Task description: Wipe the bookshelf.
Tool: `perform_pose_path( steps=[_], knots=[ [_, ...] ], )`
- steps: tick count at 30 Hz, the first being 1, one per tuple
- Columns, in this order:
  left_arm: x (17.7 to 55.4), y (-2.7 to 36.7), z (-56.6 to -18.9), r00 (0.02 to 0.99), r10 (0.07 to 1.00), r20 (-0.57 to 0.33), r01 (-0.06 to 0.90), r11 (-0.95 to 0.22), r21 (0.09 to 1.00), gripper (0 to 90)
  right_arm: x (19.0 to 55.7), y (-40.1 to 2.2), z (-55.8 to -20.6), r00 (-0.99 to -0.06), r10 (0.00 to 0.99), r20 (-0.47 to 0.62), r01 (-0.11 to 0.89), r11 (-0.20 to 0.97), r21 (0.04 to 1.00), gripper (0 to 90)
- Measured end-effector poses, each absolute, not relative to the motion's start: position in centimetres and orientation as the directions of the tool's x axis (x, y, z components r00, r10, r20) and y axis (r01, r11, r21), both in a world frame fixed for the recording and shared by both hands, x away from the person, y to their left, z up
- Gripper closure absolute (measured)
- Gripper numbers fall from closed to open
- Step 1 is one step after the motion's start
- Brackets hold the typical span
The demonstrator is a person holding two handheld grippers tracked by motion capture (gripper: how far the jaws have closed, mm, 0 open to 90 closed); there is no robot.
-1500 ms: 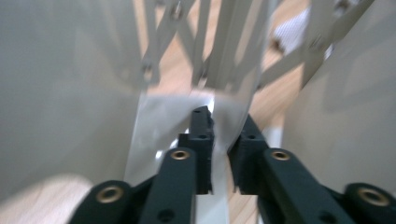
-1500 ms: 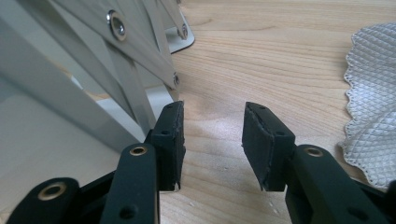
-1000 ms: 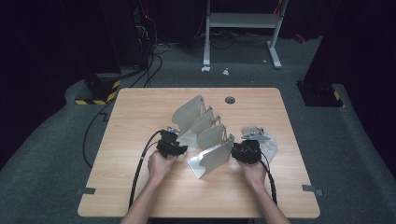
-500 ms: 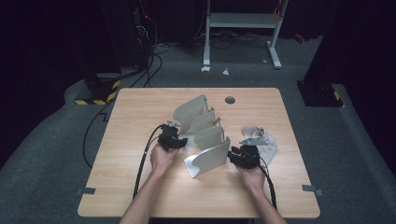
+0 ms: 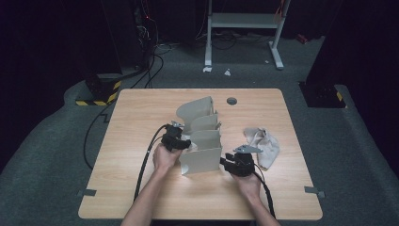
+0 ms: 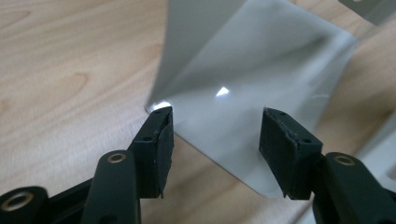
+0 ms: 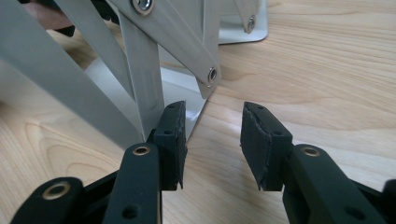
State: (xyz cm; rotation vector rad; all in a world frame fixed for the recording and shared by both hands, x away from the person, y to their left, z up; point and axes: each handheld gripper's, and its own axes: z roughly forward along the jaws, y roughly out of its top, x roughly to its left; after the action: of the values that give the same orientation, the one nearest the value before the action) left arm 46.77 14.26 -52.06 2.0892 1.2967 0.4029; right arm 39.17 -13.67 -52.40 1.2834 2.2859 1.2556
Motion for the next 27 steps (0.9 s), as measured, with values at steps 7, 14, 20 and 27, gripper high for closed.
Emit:
perform_pose_path(
  steps=[7, 14, 20, 27],
  knots=[
    [44.0, 14.9, -52.3, 0.43, 0.902, -0.045, 0.679, -0.29, 0.675, 44.4, 38.9, -12.3, -52.7, -0.614, 0.766, 0.189, 0.572, 0.268, 0.775, 60.5],
    [41.9, 15.4, -52.5, 0.414, 0.909, -0.045, 0.676, -0.273, 0.684, 43.2, 38.8, -11.2, -52.8, -0.634, 0.749, 0.193, 0.566, 0.279, 0.776, 60.0],
    [40.1, 15.7, -52.6, 0.405, 0.912, -0.055, 0.675, -0.258, 0.691, 42.7, 38.7, -10.3, -52.8, -0.65, 0.738, 0.182, 0.557, 0.299, 0.775, 57.0],
    [39.4, 15.9, -52.6, 0.4, 0.914, -0.073, 0.678, -0.242, 0.694, 39.5, 38.3, -13.2, -50.9, -0.59, 0.802, 0.098, 0.516, 0.281, 0.809, 48.3]
  ],
)
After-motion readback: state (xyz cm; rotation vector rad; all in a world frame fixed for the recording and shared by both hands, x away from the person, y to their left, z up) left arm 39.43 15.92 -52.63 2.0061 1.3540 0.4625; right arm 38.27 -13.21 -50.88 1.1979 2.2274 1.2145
